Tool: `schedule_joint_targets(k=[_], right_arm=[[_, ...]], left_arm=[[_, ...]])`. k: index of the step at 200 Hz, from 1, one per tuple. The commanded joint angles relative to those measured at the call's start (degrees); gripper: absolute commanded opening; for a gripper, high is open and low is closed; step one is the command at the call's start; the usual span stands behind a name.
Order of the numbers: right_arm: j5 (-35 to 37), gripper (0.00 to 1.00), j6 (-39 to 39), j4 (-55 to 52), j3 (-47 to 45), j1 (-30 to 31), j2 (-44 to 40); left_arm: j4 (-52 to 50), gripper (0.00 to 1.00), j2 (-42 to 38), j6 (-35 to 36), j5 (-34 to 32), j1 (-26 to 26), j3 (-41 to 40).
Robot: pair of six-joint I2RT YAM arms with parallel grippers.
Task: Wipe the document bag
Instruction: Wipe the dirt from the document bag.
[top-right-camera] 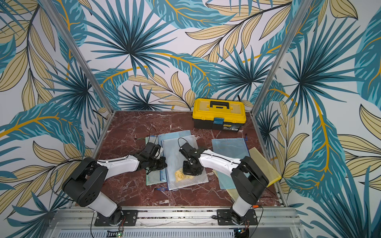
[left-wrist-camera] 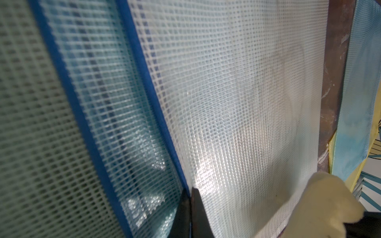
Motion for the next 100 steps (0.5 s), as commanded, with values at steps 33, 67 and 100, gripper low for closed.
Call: schedule_joint_targets(k=[33, 67, 100], right_arm=[[-1.34, 0.0, -1.41, 2.59, 2.44, -0.83, 10.26], [0.56, 0.0, -4.03, 1.79, -10.29, -11.37, 2.83], [1.32, 0.0, -6.45, -2.58, -12.0, -14.92, -3.63]], left_arm=[[-0.44, 0.0, -0.07, 0.3, 0.67, -0.19, -0.12], [-0.49, 0.0, -0.71, 0.79, 0.54, -0.19, -0.21], [-0.47, 0.0, -0.64, 0.75, 1.0, -0.24, 0.06]])
